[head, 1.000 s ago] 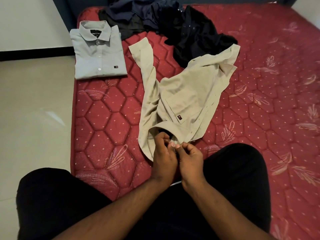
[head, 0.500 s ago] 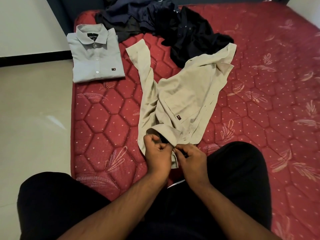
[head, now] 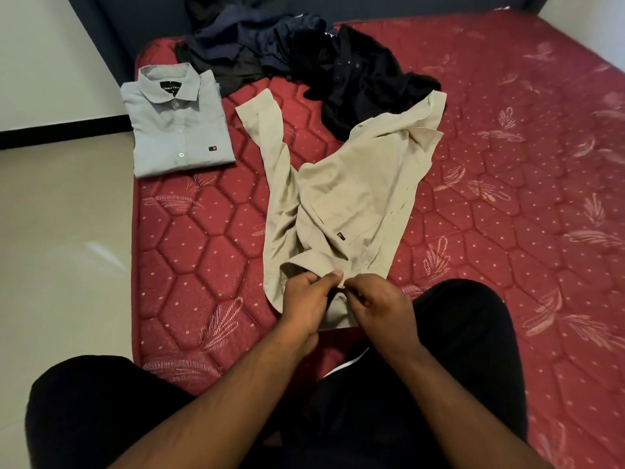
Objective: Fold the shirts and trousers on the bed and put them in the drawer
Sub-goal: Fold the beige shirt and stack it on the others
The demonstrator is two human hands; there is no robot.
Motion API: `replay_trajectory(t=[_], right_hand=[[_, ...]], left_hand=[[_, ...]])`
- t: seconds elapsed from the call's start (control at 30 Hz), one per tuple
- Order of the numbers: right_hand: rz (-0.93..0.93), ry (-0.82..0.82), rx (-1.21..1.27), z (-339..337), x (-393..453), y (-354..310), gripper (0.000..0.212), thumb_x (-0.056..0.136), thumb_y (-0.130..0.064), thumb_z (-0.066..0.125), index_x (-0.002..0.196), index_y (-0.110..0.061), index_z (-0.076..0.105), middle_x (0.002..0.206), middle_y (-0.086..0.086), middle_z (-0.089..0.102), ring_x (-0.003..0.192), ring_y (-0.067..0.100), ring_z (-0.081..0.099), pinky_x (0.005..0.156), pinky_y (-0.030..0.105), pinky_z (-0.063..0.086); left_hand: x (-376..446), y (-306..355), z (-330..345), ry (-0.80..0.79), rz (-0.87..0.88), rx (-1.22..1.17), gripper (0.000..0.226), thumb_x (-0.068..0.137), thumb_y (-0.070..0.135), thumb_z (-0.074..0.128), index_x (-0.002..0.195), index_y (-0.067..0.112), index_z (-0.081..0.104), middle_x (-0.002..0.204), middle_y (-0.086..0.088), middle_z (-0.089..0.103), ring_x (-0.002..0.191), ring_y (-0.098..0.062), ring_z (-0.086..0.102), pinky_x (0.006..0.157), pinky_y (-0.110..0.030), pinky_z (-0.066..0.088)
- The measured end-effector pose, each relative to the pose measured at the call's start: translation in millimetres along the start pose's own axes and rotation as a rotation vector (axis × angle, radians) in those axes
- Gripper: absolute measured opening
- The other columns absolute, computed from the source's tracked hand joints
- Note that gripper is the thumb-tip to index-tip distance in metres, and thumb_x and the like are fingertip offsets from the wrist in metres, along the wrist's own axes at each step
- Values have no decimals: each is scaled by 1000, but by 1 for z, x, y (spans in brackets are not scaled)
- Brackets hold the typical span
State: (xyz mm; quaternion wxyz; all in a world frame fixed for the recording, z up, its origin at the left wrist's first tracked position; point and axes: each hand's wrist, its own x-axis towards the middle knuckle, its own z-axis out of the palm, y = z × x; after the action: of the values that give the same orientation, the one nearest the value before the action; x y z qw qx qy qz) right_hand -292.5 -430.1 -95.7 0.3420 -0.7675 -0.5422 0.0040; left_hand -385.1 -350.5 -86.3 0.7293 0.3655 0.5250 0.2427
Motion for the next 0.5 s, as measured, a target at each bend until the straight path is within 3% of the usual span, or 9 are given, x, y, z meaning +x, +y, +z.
replay_trajectory(t=[0.1,0.23,0.33,0.43,0.5], right_hand=[[-8,33,-38,-6,3,6,17,80,-18,54,82,-13,70,78,0,69,68,19,66,52,30,51],[2,76,-77,-8,2,4,20,81,-14,51,86,-7,68,75,5,67,64,24,65,48,30,49],[47,150,-8,-8,3,-3,13,83,-4,56,89,-3,67,76,6,67,66,21,63,57,31,49],[153,241,140,-11,6,-15,13,83,1,57,91,-3,66,83,3,67,74,15,62,70,20,47],[279,274,253,-12,7,-22,18,82,5,59,94,-6,66,88,-2,67,80,12,62,76,15,45]], left_hand=[[-7,2,10,-23,-64,-203,30,84,5,70,60,10,54,51,-4,59,45,-13,56,44,-18,45],[-18,1,21,-58,-121,-365,14,85,3,67,73,1,60,57,-9,65,47,-14,62,43,-18,46],[-24,1,24,-61,-125,-445,10,86,5,68,85,-2,61,64,-11,68,52,-15,65,45,-20,49],[-31,0,28,-65,-84,-490,18,85,5,69,96,-9,63,76,-16,69,59,-17,67,50,-22,53],[-35,-2,29,-42,-34,-454,13,84,3,69,89,-8,66,76,-15,69,61,-18,67,53,-23,54]])
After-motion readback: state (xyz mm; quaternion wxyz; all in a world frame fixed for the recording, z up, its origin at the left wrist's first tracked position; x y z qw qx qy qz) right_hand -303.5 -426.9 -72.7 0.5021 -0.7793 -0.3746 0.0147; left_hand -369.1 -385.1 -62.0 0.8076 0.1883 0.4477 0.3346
